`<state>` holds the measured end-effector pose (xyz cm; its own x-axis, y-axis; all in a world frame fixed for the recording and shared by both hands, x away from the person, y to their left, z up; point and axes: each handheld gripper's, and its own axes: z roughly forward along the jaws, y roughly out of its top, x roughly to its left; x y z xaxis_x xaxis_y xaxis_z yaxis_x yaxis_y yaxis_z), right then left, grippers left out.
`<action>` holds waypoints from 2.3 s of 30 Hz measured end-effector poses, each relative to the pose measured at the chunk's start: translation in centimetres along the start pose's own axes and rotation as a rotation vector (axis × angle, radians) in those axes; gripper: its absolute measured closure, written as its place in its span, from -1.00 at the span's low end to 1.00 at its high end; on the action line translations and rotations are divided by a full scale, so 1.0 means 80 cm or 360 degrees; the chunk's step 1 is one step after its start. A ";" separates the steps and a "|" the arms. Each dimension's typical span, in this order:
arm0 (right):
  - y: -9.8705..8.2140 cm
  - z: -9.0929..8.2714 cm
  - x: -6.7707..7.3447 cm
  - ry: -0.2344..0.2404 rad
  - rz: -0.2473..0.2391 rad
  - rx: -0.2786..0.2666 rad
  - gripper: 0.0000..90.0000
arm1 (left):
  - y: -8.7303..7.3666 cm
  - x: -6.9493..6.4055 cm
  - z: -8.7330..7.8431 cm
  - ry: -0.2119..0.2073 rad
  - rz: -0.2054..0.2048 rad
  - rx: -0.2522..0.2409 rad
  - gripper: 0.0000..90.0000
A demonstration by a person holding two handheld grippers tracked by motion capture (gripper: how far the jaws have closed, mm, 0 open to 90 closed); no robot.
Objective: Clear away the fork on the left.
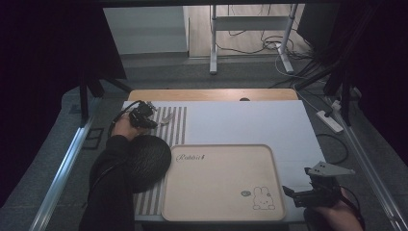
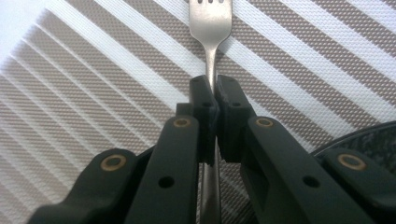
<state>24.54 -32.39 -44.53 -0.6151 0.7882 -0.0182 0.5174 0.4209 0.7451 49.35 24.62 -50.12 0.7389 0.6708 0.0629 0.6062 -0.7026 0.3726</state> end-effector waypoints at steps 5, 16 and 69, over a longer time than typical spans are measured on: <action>0.000 0.000 0.000 0.0001 0.0004 -0.0003 -1.00 | 0.006 0.006 -0.023 0.0049 0.0030 0.0059 0.93; 0.000 0.000 0.000 0.0002 -0.0004 -0.0001 -1.00 | -0.003 -0.005 -0.043 -0.0070 -0.0114 0.0090 0.92; 0.000 0.000 0.003 -0.0002 -0.0039 0.0001 -1.00 | -0.062 -0.179 -0.077 -0.0229 -0.0331 -0.0055 0.92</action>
<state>24.36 -32.18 -44.49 -0.6267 0.7783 -0.0374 0.5027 0.4405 0.7438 33.95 19.94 -47.17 0.6350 0.7579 -0.1499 0.7411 -0.5428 0.3951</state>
